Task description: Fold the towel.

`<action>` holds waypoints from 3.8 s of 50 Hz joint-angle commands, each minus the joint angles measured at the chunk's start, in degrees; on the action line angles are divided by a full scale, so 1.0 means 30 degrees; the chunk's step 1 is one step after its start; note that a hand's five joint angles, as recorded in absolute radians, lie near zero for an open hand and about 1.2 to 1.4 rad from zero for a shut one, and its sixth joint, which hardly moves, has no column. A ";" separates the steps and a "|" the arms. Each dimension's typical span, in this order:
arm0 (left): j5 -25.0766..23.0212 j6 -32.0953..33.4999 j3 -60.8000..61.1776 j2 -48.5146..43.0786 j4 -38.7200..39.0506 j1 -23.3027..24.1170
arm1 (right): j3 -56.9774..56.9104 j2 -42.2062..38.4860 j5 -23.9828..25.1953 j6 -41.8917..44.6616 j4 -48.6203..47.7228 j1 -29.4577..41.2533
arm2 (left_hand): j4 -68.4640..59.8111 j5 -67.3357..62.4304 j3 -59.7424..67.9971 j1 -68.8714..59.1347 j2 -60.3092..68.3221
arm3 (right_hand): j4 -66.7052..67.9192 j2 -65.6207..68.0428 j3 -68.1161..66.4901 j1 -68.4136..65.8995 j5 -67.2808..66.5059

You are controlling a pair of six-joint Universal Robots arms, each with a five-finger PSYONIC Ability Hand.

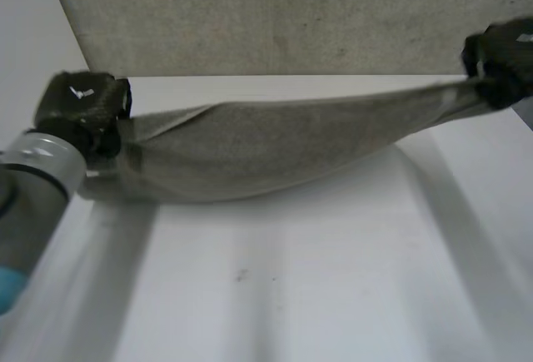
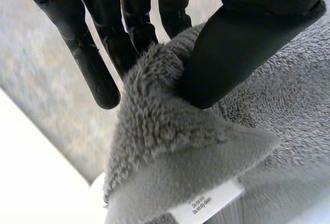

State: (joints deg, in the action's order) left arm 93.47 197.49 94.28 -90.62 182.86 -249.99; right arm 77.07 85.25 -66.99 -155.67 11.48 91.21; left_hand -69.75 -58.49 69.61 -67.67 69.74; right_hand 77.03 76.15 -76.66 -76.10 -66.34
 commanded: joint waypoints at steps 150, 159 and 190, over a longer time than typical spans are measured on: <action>0.5083 0.3106 -0.2277 -1.2451 1.0357 0.2797 | 0.2816 -0.8640 -0.1868 0.5161 -0.4325 0.3025 | 0.7680 0.7259 -0.7632 0.6987 -0.7675 | 0.0990 0.1283 -0.1114 -0.1301 -0.1221; 0.4878 0.3135 -0.1019 -1.1455 1.0327 0.1391 | 0.2787 -0.8670 -0.1868 0.5190 -0.4412 0.3025 | 0.6054 0.5634 -0.6007 0.5361 -0.6049 | 0.0990 0.1283 -0.1114 -0.1301 -0.1221; -0.2034 0.5178 0.7064 -0.3522 0.8336 -0.1186 | 0.3955 -0.3752 -0.1548 0.6589 0.0124 0.0101 | -0.3416 -0.3837 0.3463 -0.4109 0.3421 | 0.0990 0.1283 -0.1114 -0.1301 -0.1221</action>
State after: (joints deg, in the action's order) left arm 89.26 207.56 109.81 -108.95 210.81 -250.47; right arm 85.92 68.84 -72.73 -139.90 5.50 96.62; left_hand -69.71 -58.56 69.61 -67.67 69.71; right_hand 77.10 76.49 -76.66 -76.27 -66.34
